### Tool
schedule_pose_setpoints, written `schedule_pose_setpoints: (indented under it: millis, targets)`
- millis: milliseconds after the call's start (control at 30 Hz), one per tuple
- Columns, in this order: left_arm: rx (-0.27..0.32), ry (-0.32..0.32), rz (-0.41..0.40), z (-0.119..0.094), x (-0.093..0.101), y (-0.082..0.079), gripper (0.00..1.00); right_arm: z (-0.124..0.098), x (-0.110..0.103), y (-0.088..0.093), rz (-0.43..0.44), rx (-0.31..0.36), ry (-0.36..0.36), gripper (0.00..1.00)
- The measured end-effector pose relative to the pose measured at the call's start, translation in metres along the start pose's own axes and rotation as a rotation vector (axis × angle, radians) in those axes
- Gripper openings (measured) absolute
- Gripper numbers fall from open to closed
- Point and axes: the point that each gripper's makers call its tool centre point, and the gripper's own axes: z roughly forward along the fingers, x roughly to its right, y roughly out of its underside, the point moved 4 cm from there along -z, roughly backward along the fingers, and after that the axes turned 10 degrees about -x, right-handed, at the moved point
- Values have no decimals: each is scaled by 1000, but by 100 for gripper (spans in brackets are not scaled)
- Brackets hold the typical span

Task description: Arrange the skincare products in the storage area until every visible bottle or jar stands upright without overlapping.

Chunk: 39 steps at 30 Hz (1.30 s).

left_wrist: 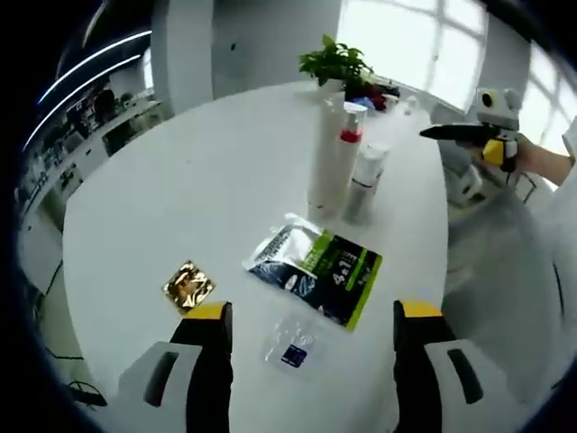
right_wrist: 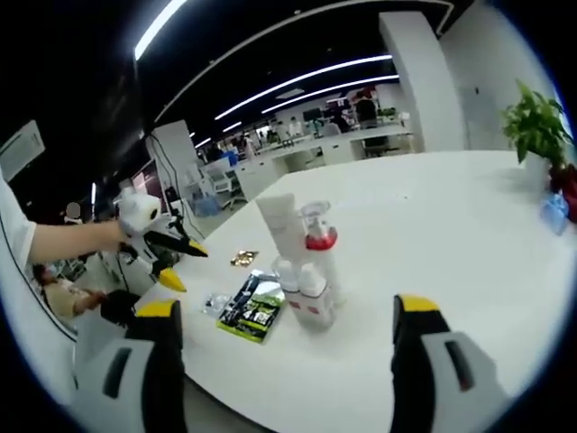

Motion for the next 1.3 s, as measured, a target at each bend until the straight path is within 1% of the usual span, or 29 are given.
schedule_pose_setpoints:
  millis: [33,167,267,333,400,500,600,667,733,867,1000,1300]
  targets:
    - [10,-15,-18,-2,1,1,72,-1,0,-1,-1,2,-1,98]
    - [48,-41,-79,-9,6,7,76,-6,-2,-3,-5,7,-2,98]
    - [87,-47,-120,-13,10,9,78,-7,-1,-1,-16,-8,4,98]
    - [96,-45,-139,-16,14,12,78,-8,0,-1,-21,-10,5,98]
    - [114,-70,-160,-19,15,13,81,-9,0,-1,-20,-14,6,98]
    - [134,-88,-202,-23,16,17,83,-10,-1,-1,-19,-11,3,98]
    - [145,-112,-205,-27,19,20,83,-9,-2,-3,-24,-10,-5,98]
    - [148,-137,-232,-29,19,24,85,-9,-4,-4,-30,-9,-10,99]
    - [170,-154,-258,-33,21,24,86,-10,-6,-5,-34,-7,-14,100]
    - [186,-179,-272,-39,26,26,89,-12,-8,-9,-40,7,-23,100]
    - [218,-198,-310,-45,29,29,91,-14,-7,-10,-40,13,-24,100]
    - [228,-231,-350,-52,33,39,93,-17,-6,-11,-36,26,-26,100]
